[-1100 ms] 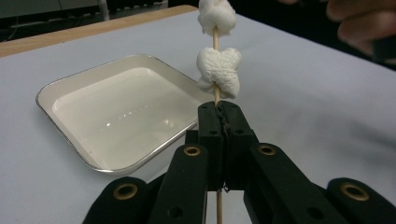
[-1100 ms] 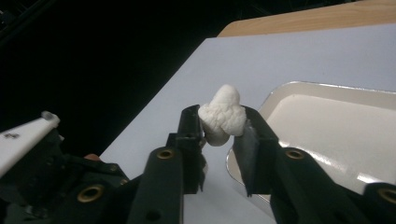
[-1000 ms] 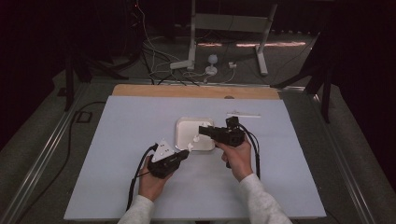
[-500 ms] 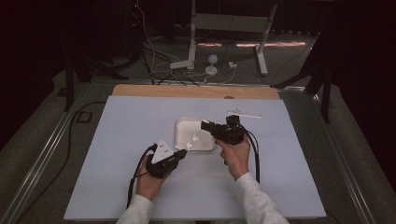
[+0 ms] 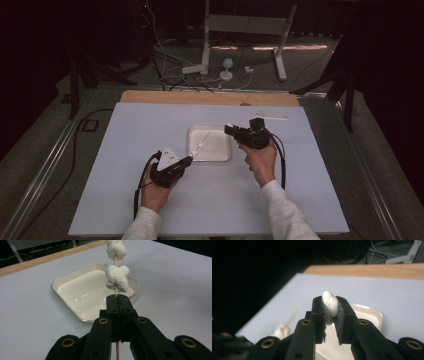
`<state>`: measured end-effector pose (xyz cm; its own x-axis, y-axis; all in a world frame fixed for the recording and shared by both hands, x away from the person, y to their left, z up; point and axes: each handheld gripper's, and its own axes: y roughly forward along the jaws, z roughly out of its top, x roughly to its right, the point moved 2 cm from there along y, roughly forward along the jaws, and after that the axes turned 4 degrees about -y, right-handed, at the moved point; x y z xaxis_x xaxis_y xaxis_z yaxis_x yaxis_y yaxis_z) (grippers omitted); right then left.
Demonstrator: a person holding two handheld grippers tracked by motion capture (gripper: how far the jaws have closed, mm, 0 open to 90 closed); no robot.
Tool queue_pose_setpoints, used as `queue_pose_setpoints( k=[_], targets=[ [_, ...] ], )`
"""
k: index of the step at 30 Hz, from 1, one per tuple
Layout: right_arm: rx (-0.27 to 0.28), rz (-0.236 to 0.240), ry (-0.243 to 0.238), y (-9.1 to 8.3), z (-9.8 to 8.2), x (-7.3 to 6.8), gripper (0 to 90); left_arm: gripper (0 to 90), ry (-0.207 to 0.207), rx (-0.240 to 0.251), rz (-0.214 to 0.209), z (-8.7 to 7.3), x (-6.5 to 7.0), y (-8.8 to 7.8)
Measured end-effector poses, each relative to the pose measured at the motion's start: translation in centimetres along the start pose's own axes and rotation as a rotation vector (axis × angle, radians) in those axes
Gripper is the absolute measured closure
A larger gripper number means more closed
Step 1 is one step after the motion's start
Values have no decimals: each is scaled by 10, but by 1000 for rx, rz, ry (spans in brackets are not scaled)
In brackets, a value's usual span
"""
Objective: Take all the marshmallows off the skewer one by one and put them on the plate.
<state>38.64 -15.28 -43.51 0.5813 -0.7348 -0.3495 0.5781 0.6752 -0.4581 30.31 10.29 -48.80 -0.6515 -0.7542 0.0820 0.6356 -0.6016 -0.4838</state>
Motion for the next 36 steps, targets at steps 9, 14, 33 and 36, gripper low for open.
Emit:
queue_pose_setpoints(
  k=[9, 14, 33, 36],
  targets=[
    [-173, -48, -19, 45, -23, 8, 721, 900, -27, -16, 15, -4, -6, 1],
    [-203, -70, -10, 53, -29, 14, 441, 900, -25, -15, 13, -3, -5, 2],
    [-123, 199, -31, 40, -27, -32, 387, 900, -14, -22, 7, -4, -2, 6],
    [-124, 222, 0, 45, -28, -34, 459, 900, -7, -20, 1, -4, 0, 6]
  ],
)
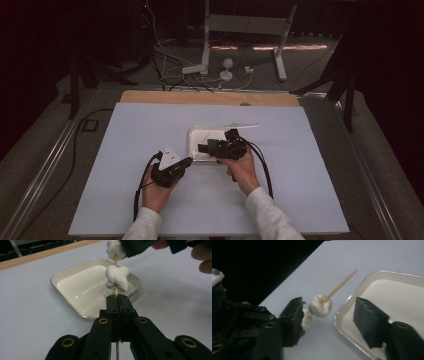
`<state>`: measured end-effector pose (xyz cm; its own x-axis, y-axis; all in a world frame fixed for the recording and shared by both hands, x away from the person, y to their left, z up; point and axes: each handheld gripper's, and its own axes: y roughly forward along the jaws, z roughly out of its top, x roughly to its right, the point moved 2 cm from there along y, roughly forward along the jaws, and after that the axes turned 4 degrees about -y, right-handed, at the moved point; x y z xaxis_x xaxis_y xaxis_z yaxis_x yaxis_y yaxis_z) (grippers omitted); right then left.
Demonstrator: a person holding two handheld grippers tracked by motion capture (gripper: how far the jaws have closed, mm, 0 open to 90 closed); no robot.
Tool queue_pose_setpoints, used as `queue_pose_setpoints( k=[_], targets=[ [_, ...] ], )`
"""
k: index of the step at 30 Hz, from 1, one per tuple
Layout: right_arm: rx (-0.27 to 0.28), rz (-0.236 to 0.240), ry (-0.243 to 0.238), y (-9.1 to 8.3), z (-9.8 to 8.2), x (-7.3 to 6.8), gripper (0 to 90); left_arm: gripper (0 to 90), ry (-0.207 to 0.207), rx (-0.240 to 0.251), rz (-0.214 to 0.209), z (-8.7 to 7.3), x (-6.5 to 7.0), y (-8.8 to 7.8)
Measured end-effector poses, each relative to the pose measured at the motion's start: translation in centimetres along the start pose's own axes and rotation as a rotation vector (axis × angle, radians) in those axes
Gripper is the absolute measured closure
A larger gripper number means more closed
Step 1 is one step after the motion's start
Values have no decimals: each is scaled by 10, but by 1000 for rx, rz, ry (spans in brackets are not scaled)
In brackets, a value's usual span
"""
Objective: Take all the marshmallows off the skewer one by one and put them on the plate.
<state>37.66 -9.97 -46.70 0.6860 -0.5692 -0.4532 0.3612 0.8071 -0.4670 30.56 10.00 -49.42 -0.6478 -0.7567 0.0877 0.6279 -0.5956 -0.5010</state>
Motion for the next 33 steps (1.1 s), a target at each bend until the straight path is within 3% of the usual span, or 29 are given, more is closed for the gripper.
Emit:
queue_pose_setpoints(
  k=[5, 8, 12, 20, 29, 31, 33],
  targets=[
    [-23, 32, 70, 7, -2, 3, 577, 900, 8, 4, -8, 0, 1, 0],
    [-26, 82, 119, 8, -2, 3, 693, 900, 11, 7, -11, 0, 1, 0],
    [-33, 83, 117, 6, -1, 2, 743, 900, 14, 7, -15, -1, 1, 0],
    [8, 49, 91, -1, 5, -2, 769, 900, 27, 25, -19, 1, 2, -2],
    [41, 19, 101, -2, 10, -3, 785, 900, 28, 29, -14, 0, 0, -4],
    [83, -29, 110, -6, 13, 0, 794, 900, 43, 4, -4, -2, 0, -3],
    [164, -79, 159, -23, 21, 14, 804, 900, 65, -57, 26, -13, -2, -3]
  ],
)
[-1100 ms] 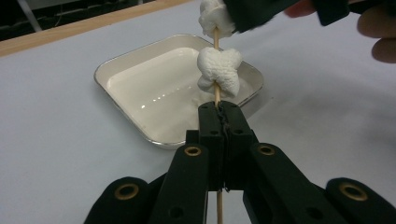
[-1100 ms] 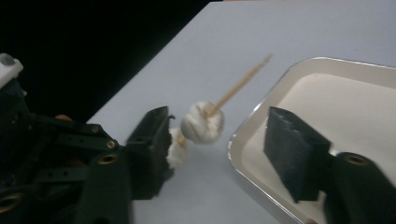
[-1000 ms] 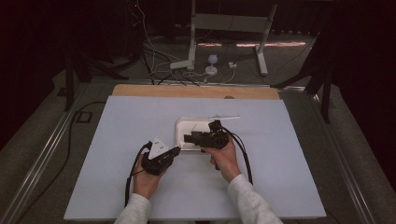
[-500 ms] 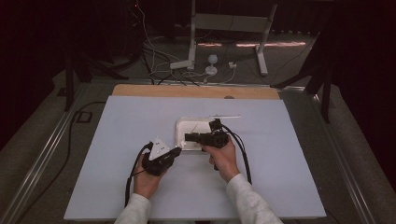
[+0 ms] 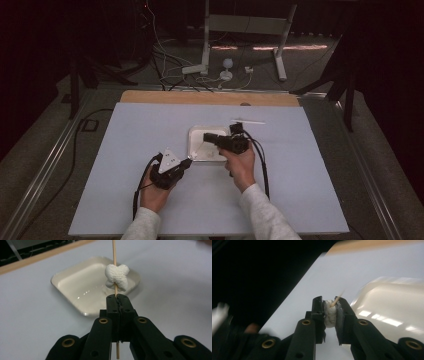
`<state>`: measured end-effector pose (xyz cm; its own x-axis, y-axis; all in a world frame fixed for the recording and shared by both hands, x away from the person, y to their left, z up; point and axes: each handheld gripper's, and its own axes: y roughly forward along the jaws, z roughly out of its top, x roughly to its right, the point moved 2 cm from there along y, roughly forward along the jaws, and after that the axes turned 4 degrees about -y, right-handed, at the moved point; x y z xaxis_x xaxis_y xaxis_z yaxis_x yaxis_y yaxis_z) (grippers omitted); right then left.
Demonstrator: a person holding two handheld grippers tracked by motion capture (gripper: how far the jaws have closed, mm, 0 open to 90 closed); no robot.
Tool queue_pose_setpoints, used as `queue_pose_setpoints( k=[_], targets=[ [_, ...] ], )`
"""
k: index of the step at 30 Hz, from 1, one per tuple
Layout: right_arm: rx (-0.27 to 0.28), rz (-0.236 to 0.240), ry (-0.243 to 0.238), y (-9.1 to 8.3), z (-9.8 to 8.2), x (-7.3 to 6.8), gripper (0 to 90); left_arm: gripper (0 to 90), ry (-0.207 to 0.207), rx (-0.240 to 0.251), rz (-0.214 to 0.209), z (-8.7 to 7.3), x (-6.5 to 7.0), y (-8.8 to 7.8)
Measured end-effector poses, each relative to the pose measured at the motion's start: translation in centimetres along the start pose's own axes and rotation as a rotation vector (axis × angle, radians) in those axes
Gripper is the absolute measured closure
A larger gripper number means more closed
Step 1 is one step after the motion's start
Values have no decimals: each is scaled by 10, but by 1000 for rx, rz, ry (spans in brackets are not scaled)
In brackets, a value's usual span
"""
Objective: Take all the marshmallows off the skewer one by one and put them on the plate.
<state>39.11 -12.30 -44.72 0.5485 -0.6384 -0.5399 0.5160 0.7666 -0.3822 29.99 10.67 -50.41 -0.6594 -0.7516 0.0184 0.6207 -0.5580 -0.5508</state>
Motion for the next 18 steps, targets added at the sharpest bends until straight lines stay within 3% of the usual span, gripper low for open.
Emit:
queue_pose_setpoints(
  k=[2, 3, 4, 6, 9, 18],
  targets=[
    [62, -40, 36, -21, 16, 18, 805, 900, -19, 3, 3, -2, -4, -1],
    [66, -48, 31, -30, 22, 25, 803, 900, -19, 3, 3, -2, -4, -1],
    [48, -54, 9, -36, 27, 29, 801, 900, -49, 30, -5, 1, -7, -2],
    [15, -92, -51, -44, 29, 30, 797, 900, -51, 35, -1, 2, -7, -2],
    [-5, -97, -78, -44, 27, 30, 794, 900, -51, 38, 7, 4, -6, -1],
    [-55, -103, -103, -24, 17, 27, 776, 900, -71, 41, 8, 3, -9, -2]
  ],
)
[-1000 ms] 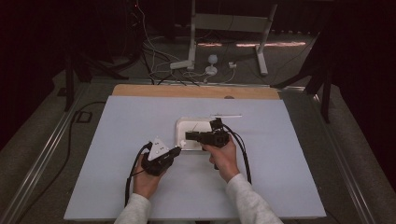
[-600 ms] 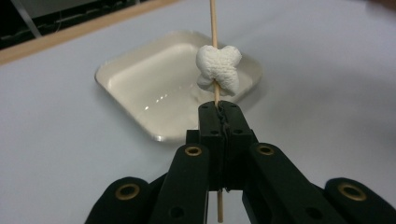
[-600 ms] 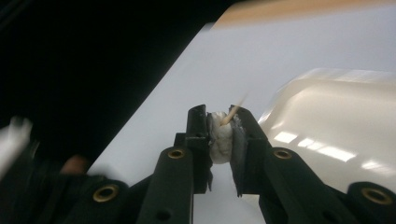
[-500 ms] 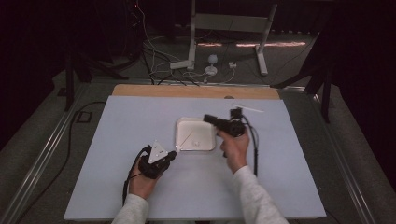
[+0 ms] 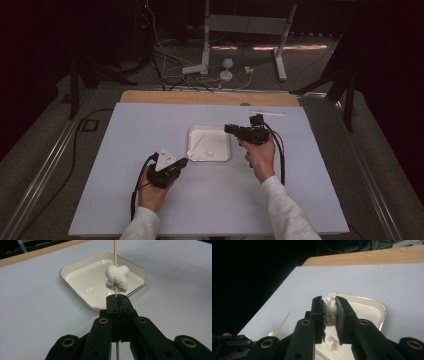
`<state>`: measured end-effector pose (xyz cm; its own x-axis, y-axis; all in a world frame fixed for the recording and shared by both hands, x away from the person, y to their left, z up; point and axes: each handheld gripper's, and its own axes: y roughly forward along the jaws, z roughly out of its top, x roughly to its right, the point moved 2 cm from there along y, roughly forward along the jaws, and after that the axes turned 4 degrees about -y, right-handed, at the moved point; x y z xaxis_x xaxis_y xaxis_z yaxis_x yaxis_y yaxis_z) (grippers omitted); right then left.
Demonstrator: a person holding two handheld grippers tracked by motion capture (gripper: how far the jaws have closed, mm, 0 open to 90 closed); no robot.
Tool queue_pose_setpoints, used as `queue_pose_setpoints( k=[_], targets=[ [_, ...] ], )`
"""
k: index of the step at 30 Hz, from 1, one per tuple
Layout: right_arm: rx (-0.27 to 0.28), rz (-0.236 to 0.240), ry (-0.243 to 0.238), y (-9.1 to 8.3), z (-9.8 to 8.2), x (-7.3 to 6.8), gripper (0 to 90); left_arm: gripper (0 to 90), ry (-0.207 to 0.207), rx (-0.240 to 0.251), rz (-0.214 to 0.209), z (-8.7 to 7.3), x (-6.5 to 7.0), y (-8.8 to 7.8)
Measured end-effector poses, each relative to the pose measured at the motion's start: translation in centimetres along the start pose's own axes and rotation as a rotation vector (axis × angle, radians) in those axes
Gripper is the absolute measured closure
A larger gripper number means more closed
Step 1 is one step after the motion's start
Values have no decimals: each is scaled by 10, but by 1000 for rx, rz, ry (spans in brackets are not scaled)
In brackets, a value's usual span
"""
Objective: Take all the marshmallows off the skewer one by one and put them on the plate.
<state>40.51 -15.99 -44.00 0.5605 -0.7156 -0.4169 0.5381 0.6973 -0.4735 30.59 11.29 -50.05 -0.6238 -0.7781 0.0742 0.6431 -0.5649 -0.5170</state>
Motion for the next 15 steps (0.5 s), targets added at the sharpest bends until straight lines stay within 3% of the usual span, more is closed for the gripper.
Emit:
queue_pose_setpoints(
  k=[7, 11, 12, 14, 15],
  targets=[
    [-59, -28, -24, 17, -9, -2, 760, 900, -15, 10, -4, 1, -1, -1],
    [-102, -55, -32, 28, -16, -1, 700, 900, -15, 6, -5, 1, -1, -1],
    [-126, -77, -32, 34, -20, 1, 560, 900, -16, 7, -5, 1, -1, 0],
    [-141, -96, -22, 37, -22, 4, 448, 900, -18, 8, -6, 1, -1, 0],
    [-142, -83, -14, 37, -22, 5, 417, 900, -18, 8, -5, 1, -1, 0]
  ],
)
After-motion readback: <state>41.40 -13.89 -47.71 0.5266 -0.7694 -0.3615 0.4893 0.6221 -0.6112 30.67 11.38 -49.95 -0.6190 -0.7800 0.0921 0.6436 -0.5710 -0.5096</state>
